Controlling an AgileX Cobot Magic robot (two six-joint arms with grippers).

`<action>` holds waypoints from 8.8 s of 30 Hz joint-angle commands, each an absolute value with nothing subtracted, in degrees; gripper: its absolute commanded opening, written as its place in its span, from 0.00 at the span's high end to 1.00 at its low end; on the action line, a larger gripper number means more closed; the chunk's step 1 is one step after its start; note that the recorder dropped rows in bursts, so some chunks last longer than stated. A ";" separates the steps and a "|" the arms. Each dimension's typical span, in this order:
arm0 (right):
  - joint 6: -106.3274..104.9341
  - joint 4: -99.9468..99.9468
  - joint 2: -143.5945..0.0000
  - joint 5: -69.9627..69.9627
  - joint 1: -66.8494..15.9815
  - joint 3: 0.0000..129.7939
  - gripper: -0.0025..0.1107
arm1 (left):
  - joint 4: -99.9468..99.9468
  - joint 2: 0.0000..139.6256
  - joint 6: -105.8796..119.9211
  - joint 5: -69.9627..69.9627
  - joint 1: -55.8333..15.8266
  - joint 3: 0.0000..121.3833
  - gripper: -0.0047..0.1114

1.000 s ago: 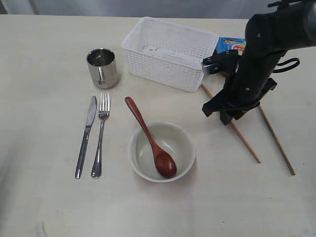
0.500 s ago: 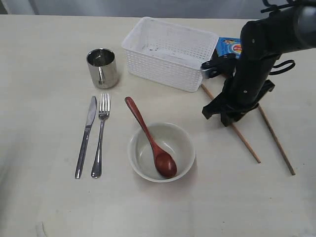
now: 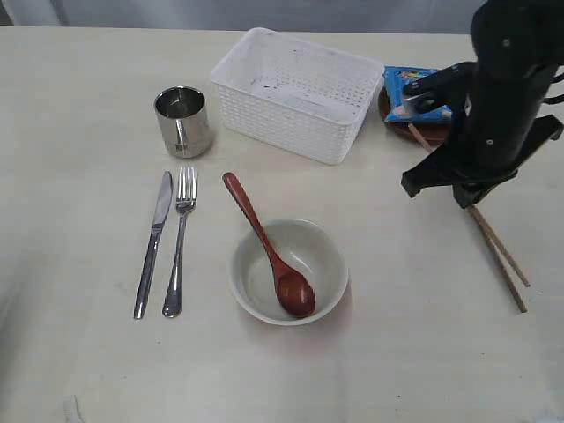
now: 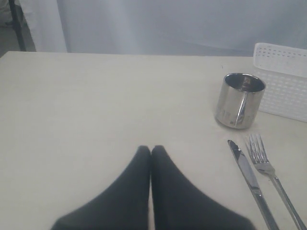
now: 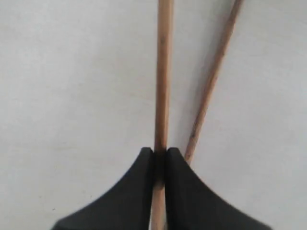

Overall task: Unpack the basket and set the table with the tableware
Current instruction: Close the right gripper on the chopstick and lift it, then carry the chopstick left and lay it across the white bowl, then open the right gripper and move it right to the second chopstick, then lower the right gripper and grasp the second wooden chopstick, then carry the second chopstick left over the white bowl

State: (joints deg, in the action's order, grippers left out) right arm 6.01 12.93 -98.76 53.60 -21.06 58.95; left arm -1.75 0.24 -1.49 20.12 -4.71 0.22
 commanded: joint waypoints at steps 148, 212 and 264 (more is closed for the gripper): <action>-8.57 0.00 -105.79 40.13 -6.08 54.50 0.62 | -1.77 0.00 -1.32 19.63 -4.54 0.00 0.96; -5.78 6.79 -75.97 51.24 -45.79 56.08 0.98 | -1.79 0.00 -1.37 19.63 -4.54 0.00 0.96; -3.04 14.53 -104.16 56.92 -60.74 69.96 0.98 | -1.79 0.00 -1.30 19.63 -4.54 0.00 0.96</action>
State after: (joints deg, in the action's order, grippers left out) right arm -4.20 13.62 -104.16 57.13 -60.75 69.54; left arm -1.75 0.24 -1.49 20.12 -4.71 0.22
